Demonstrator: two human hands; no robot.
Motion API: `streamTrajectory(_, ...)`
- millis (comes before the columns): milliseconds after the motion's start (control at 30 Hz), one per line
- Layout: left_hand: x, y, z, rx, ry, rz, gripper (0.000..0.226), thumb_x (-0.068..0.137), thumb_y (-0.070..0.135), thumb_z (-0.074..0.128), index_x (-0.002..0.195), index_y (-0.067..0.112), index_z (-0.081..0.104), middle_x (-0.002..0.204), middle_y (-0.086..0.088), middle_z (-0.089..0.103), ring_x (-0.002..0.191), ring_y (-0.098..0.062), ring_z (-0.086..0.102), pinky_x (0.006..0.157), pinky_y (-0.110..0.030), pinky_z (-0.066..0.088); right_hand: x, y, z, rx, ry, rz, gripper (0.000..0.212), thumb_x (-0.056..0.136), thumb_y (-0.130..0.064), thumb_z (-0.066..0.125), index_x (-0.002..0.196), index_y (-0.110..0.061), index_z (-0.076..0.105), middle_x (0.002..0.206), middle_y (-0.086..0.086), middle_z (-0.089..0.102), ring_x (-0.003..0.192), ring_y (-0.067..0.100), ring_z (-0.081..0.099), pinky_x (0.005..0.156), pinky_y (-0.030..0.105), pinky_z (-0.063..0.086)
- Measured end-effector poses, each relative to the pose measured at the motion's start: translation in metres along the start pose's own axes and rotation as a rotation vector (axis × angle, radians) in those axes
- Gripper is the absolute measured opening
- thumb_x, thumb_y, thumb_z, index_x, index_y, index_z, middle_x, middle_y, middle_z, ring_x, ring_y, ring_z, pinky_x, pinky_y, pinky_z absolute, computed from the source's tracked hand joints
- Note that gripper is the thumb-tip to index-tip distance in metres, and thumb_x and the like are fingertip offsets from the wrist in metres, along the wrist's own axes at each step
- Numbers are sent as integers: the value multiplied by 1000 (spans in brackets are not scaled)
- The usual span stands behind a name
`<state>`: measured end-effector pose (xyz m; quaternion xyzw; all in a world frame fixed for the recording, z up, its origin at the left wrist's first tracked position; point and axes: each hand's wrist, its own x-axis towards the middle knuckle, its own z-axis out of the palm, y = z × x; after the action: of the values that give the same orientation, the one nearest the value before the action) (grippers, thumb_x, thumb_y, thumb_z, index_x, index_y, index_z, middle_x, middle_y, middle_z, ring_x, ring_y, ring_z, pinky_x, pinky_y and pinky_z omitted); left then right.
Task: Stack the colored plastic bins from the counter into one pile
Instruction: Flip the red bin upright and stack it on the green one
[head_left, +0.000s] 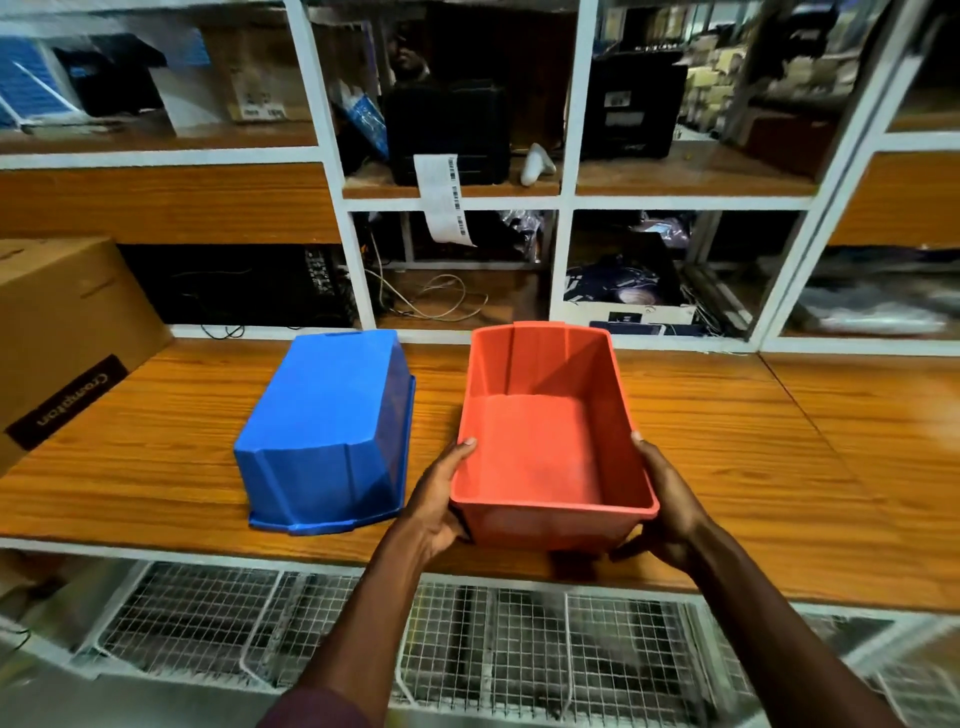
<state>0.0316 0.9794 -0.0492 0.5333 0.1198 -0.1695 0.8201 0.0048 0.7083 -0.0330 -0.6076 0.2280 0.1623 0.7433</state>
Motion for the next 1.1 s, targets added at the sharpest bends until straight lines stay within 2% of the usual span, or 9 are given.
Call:
streamTrajectory(167, -18, -19, 29, 20, -2, -30, 36, 87, 47, 68, 119, 31, 69, 115, -10, 75, 111, -35, 67, 98, -66, 47, -31, 8, -31, 33, 25, 7, 43, 91, -77, 44, 101, -45, 72, 116, 7, 78, 110, 47, 65, 94, 78, 42)
streamTrajectory(267, -27, -31, 47, 37, -25, -40, 33, 87, 47, 67, 116, 31, 71, 113, -9, 75, 110, -35, 67, 100, -66, 46, -47, 15, -53, 56, 39, -14, 52, 91, -77, 44, 118, -40, 68, 124, 9, 75, 107, 43, 65, 82, 64, 50)
streamTrajectory(333, -32, -40, 59, 42, -46, -52, 31, 89, 46, 65, 116, 30, 71, 113, -9, 75, 109, -34, 67, 100, -66, 46, -60, 22, -67, 75, 50, -21, 55, 93, -76, 42, 119, -35, 68, 118, 8, 77, 98, 38, 67, 73, 51, 51)
streamTrajectory(400, -37, -47, 70, 51, -69, -55, 31, 90, 45, 65, 117, 30, 69, 112, -8, 74, 105, -32, 67, 95, -64, 50, -73, 27, -77, 103, 71, -16, 65, 90, -78, 43, 123, -30, 70, 110, 7, 79, 94, 36, 68, 72, 48, 51)
streamTrajectory(600, -39, -61, 99, 125, -173, -98, 38, 90, 49, 62, 123, 28, 66, 103, -5, 77, 100, -31, 68, 82, -52, 54, -114, 41, -100, 112, 184, -51, 79, 87, -84, 42, 128, -22, 69, 131, 22, 69, 109, 42, 63, 75, 59, 57)
streamTrajectory(734, -43, -66, 119, 176, -306, -139, 44, 94, 47, 56, 131, 24, 62, 97, -4, 77, 91, -27, 69, 74, -44, 55, -146, 54, -109, 150, 284, -82, 80, 78, -89, 45, 133, -35, 66, 124, 8, 75, 114, 46, 65, 90, 80, 44)
streamTrajectory(934, -50, -85, 143, 280, -503, -236, 66, 86, 68, 56, 135, 23, 62, 128, -16, 69, 117, -39, 63, 97, -64, 48, -191, 85, -126, 229, 417, -111, 79, 82, -86, 45, 135, -31, 65, 123, 10, 75, 112, 47, 66, 88, 77, 47)
streamTrajectory(1034, -57, -101, 161, 329, -611, -296, 78, 79, 73, 61, 136, 20, 61, 132, -19, 66, 122, -42, 60, 103, -73, 39, -217, 105, -137, 287, 509, -124, 71, 88, -82, 44, 132, -31, 65, 120, 7, 77, 108, 46, 69, 79, 73, 53)
streamTrajectory(1100, -64, -113, 173, 373, -663, -333, 77, 81, 73, 60, 136, 19, 61, 132, -20, 66, 122, -42, 61, 103, -73, 39, -234, 120, -148, 345, 572, -130, 61, 92, -77, 46, 130, -33, 65, 119, 6, 77, 107, 46, 69, 82, 79, 50)
